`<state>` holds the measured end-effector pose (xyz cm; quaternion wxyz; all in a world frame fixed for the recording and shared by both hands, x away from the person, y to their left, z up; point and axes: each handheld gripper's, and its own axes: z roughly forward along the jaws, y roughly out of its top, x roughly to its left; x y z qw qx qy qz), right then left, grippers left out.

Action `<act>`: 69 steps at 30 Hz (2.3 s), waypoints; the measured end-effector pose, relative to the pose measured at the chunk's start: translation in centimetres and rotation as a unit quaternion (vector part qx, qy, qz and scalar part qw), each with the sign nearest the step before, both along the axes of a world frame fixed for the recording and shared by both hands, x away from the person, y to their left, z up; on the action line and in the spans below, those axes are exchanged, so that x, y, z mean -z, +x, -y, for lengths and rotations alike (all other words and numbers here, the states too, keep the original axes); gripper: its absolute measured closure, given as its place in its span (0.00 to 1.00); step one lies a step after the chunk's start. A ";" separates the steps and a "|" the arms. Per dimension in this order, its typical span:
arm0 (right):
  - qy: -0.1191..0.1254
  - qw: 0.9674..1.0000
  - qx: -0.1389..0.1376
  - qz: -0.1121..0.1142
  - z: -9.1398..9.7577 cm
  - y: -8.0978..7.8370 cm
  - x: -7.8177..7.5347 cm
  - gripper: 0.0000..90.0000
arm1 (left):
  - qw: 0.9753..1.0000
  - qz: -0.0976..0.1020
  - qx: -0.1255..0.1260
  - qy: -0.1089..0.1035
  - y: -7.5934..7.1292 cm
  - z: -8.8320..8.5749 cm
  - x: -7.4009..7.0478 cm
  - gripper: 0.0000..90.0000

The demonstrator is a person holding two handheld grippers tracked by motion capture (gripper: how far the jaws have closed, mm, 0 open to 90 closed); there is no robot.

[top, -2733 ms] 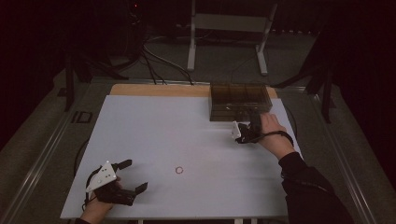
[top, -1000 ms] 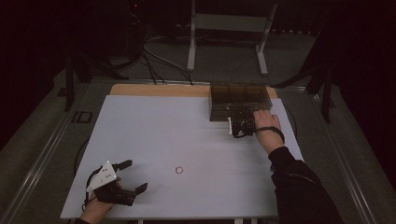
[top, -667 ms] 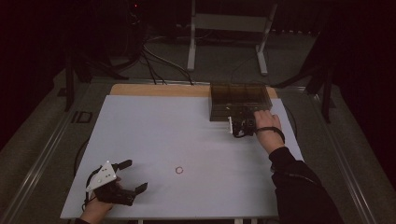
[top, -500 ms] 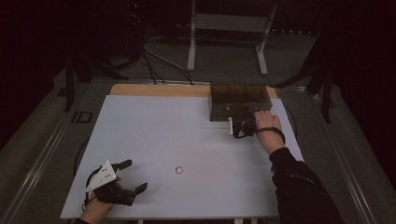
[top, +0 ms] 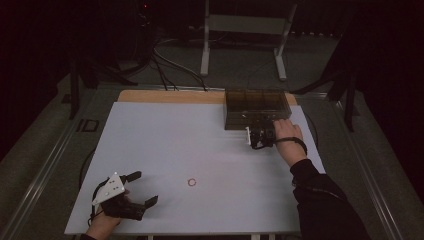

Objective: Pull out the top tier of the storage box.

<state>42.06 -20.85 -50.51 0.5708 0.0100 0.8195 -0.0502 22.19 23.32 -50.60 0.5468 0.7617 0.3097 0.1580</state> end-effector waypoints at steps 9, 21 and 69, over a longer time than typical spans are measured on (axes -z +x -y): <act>-0.027 0.999 -0.003 0.030 -0.5 0.4 0.6 0.89 | 1.000 -0.003 0.001 0.002 0.0 0.0 0.1 0.00; -0.029 0.999 0.006 0.026 -0.7 -0.2 0.2 0.90 | 1.000 -0.001 -0.001 -0.001 0.0 -0.1 0.0 0.00; 0.062 0.998 -0.021 -0.009 0.5 -2.9 -1.2 0.75 | 1.000 -0.004 -0.001 0.003 0.0 0.0 0.1 0.00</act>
